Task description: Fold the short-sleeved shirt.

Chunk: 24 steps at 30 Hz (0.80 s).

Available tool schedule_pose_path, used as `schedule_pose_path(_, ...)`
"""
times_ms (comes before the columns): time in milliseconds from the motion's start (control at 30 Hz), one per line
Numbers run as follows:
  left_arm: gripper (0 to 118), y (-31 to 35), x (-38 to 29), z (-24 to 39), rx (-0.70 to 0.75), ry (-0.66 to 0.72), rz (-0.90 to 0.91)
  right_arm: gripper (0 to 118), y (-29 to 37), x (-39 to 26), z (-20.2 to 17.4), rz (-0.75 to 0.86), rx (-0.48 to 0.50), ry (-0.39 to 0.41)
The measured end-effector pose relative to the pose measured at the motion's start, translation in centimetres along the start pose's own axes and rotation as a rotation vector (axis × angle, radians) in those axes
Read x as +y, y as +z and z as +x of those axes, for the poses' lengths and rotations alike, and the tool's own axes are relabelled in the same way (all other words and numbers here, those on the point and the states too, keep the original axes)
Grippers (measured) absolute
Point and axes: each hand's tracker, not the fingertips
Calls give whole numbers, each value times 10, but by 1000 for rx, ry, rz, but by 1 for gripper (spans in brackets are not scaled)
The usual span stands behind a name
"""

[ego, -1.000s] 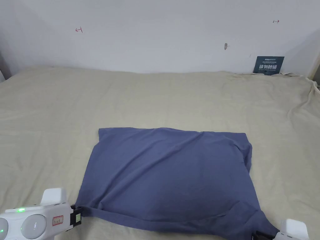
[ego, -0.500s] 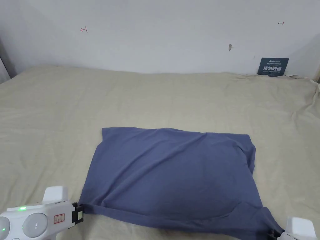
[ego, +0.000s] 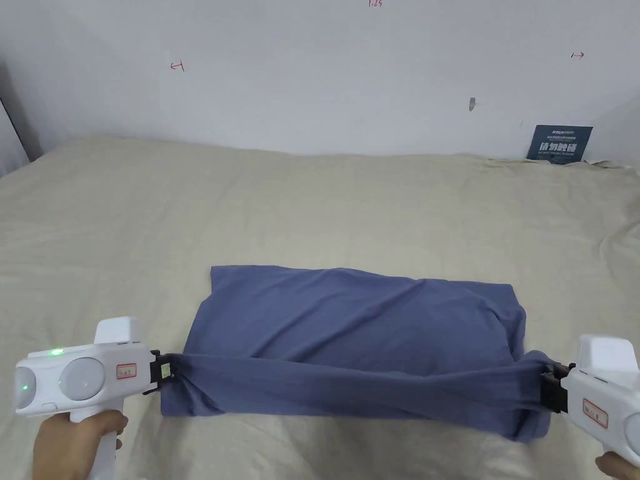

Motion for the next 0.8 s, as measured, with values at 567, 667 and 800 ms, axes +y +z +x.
schedule_pose_path(567, 0, -126, 27, 14, 107, -179, -141, 5, -164, 36, -11, -195, -74, 79)
schedule_pose_path(667, 0, -139, 24, 15, 113, -190, -160, 5, -186, 32, -9, -243, -104, 98)
schedule_pose_path(800, 0, -141, 24, 21, 125, -206, -177, 5, -211, 19, -2, -302, -121, 76)
